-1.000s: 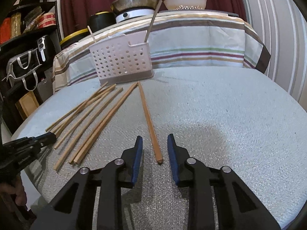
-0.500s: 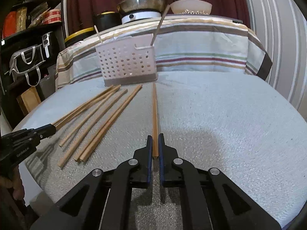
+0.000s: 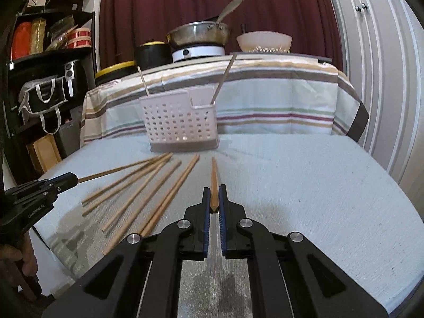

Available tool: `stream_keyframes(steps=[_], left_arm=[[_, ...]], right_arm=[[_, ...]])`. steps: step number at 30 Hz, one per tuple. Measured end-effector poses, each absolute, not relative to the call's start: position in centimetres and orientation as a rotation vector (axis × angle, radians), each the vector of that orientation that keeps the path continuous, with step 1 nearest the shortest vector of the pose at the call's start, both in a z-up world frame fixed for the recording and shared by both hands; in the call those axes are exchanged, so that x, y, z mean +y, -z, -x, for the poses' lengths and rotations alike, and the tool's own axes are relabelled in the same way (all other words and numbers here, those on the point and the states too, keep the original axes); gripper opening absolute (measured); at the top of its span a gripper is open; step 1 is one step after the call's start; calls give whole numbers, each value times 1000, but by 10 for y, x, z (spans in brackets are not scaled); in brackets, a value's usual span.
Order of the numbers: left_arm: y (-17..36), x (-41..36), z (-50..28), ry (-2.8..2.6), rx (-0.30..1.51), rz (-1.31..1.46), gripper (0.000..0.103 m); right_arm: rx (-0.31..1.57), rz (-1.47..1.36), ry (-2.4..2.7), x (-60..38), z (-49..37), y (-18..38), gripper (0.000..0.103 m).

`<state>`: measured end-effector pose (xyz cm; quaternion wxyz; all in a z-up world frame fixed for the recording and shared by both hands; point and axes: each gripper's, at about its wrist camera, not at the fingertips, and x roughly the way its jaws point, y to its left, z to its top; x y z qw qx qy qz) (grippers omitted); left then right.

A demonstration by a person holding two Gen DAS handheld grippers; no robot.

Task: Organize utensils
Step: 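Lift the left tool's chopstick to the pink caddy while the right tool carries its chopstick there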

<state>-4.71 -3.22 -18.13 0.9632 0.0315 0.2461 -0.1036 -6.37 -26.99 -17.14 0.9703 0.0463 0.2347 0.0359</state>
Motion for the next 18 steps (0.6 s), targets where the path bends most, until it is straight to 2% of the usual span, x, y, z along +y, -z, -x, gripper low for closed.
stream_keyframes(steps=[8,18], left_arm=[[143,-24,45,200,421,-54,6],[104,-15,14,226,416,-57,6]], right_arm=[[410,-96,-82,-271,65,139,7],[379,-81,-90,-273,36,100,7]])
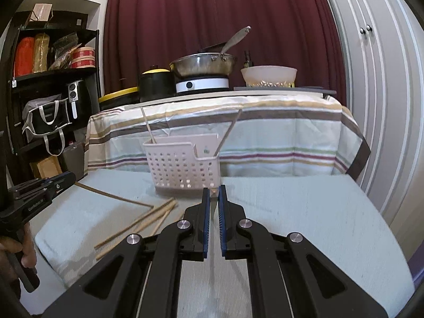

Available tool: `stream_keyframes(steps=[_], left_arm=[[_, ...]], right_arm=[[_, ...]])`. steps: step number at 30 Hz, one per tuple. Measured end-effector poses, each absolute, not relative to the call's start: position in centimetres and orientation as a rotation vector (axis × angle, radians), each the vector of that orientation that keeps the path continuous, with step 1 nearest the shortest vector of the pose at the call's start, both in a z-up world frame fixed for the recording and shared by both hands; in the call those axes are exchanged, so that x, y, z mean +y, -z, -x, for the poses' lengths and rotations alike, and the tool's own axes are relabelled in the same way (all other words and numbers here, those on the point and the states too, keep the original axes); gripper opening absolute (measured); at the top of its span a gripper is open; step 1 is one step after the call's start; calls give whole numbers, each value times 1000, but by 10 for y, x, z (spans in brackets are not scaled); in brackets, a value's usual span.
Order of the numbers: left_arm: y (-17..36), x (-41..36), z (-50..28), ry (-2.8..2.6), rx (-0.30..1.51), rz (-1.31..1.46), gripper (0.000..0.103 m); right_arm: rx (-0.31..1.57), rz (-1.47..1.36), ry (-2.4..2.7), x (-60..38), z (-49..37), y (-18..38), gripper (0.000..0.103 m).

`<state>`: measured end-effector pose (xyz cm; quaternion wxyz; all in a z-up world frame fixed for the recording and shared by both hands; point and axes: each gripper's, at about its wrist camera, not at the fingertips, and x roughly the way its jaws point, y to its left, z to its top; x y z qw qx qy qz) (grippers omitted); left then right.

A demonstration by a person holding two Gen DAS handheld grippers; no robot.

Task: Organize utensils
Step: 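Lift the left tool's chopstick to the pink caddy while the right tool carries its chopstick there, then drop the left tool's chopstick into the caddy and open while the right tool releases its chopstick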

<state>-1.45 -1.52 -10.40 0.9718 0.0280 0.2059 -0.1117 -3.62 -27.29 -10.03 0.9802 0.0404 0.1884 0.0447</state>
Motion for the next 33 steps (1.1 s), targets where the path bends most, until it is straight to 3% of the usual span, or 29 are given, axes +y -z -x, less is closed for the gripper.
stream_keyframes(steps=[16,33], left_arm=[[64,-8,-60,262,412,-32,6],[9,-1,-84,347,357,-2,6]], right_arm=[[318,-71,-95,-268,-38,71,7],[253,-103,-155,-269,-51,27,7]])
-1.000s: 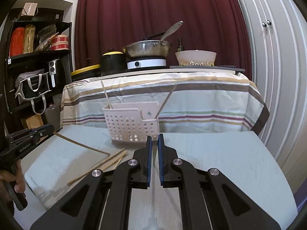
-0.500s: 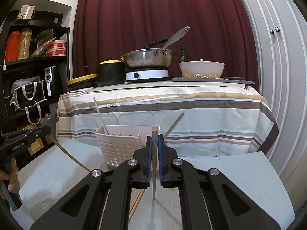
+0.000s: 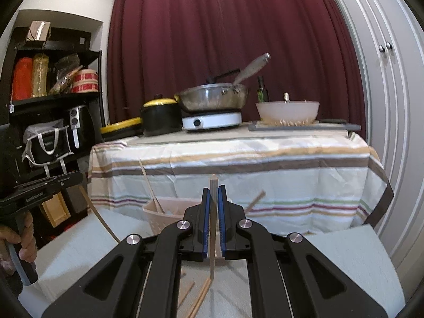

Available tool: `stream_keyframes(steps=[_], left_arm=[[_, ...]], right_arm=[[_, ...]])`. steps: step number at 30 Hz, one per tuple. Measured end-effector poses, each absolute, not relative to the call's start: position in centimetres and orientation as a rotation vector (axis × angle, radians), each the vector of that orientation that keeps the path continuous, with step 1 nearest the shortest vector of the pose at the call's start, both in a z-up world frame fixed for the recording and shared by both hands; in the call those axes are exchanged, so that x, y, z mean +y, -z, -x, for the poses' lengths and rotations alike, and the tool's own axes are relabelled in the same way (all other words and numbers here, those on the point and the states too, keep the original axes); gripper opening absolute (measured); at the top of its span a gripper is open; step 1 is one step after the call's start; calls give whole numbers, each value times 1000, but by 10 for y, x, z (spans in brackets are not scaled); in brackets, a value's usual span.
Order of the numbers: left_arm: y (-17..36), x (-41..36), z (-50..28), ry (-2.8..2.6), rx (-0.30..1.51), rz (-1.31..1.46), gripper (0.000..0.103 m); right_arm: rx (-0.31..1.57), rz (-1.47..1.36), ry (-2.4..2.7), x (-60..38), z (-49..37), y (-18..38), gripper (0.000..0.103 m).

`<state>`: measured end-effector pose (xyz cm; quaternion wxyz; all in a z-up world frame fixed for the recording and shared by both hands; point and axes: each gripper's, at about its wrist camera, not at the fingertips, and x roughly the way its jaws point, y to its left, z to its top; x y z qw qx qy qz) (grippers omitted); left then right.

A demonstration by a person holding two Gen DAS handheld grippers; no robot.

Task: Organize utensils
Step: 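Drop the left tool's chopstick into the caddy and open while the right tool releases its chopstick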

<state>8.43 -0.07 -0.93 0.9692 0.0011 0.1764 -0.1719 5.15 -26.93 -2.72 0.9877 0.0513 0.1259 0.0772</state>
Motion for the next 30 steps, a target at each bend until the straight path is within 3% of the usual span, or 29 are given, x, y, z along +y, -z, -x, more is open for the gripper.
stream_keyframes(steps=[15,22,30], left_arm=[[-71,-16,-115,316,130,-54,6],[-58,-27,-151,302,123,-14,6],[0,-38,-190,295,221,20,6]], right_arm=[[95,-67,-156,-264,-93,-34,7],[127,-78,-151,-257,-134,-20,7],[244,-74,-149,-248,-167,32,7]])
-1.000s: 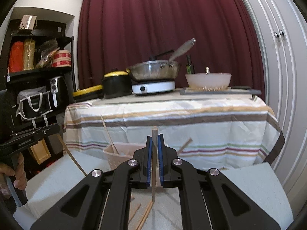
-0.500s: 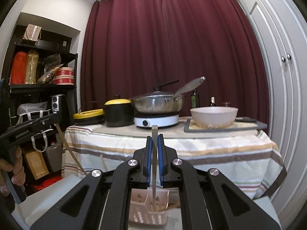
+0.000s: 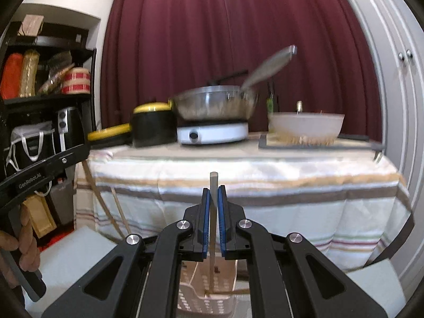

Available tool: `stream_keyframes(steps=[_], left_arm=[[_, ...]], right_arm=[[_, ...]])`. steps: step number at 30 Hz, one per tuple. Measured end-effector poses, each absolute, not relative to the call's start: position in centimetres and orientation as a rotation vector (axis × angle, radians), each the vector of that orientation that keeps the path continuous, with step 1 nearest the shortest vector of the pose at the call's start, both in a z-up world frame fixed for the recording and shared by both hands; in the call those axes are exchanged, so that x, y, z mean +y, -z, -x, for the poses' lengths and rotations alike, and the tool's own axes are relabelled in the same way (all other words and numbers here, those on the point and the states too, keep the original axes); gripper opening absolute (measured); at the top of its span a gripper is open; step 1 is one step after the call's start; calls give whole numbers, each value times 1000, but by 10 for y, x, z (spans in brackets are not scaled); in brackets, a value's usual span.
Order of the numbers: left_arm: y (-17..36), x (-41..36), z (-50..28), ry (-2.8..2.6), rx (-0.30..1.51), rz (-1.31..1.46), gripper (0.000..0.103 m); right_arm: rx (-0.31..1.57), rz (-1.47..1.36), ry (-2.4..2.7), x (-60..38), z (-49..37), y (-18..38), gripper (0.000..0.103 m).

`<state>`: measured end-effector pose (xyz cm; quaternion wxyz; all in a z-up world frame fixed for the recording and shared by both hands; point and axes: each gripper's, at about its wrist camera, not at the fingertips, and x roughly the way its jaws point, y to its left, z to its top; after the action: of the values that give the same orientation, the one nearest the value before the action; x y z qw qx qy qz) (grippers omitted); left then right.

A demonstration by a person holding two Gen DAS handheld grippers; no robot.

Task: Organize utensils
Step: 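Drop the left tool's chopstick into the caddy and open while the right tool releases its chopstick, then lower both open tools toward the remaining chopsticks on the floor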

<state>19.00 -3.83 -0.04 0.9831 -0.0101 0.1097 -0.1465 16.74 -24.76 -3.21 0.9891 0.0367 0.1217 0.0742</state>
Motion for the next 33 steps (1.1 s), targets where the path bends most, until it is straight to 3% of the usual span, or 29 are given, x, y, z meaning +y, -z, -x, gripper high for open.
stream_keyframes(steps=[2,4,5,10,22,33], left_arm=[[17,-41,-197,295,259,12,8],[29,-42,-199,293,279,-2,17],[32,-42,-199,294,287,-4,21],[35,-39,-192,298,294,12,49],[39,-20,-139,252,293,13,59],[86,1,-59,152,335,-39,59]], right_arm=[[289,-75,-159,-245,-172,47,14],[298,-77,-154,-244,-170,54,41],[293,-80,-151,-244,-168,56,44],[287,-102,-143,-248,-153,54,49],[261,-108,-130,-247,-86,47,52],[391,-100,-106,-237,-12,120,52]])
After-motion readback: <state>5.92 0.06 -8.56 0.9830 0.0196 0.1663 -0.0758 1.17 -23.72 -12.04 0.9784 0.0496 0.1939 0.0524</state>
